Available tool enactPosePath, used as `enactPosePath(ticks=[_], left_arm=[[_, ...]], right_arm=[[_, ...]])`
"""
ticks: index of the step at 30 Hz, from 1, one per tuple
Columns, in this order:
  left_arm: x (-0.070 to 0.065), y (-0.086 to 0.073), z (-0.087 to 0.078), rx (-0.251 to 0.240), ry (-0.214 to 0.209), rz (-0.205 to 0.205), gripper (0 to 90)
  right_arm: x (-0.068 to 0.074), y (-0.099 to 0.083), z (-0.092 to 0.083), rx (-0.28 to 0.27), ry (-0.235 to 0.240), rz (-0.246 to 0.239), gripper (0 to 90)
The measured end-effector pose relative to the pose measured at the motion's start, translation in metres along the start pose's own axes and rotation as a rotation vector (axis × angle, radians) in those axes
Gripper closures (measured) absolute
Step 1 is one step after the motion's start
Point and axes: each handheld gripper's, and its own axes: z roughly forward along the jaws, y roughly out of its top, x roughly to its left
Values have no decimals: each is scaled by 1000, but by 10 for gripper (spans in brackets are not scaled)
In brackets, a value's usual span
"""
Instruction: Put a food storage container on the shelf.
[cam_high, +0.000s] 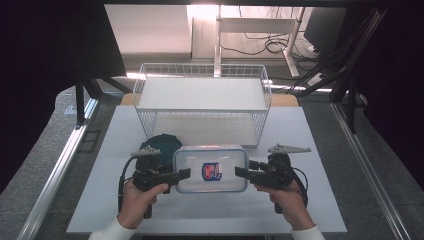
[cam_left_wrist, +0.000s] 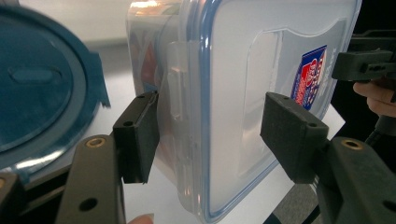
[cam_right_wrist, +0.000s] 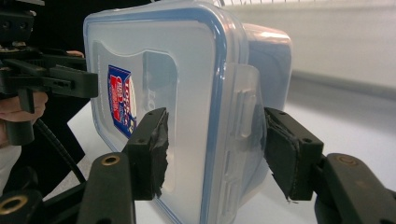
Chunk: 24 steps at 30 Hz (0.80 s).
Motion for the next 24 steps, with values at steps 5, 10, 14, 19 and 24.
enactPosePath(ticks=[5, 10, 14, 19, 24], left_arm=[[1, 10, -6, -15, 0, 5, 383], [1, 20, -12, -29, -4, 8, 383], [1, 29, -17, -43, 5, 13, 383], [3, 48, -23, -61, 11, 19, 383], [7, 61, -25, -69, 6, 18, 383]], right_arm=[[3, 14, 0, -10, 0, -19, 424], [7, 27, -1, -29, 5, -36, 427], [8, 36, -1, -35, 15, -41, 430], [9, 56, 2, -51, 21, -47, 431], [8, 71, 4, -60, 20, -55, 431]])
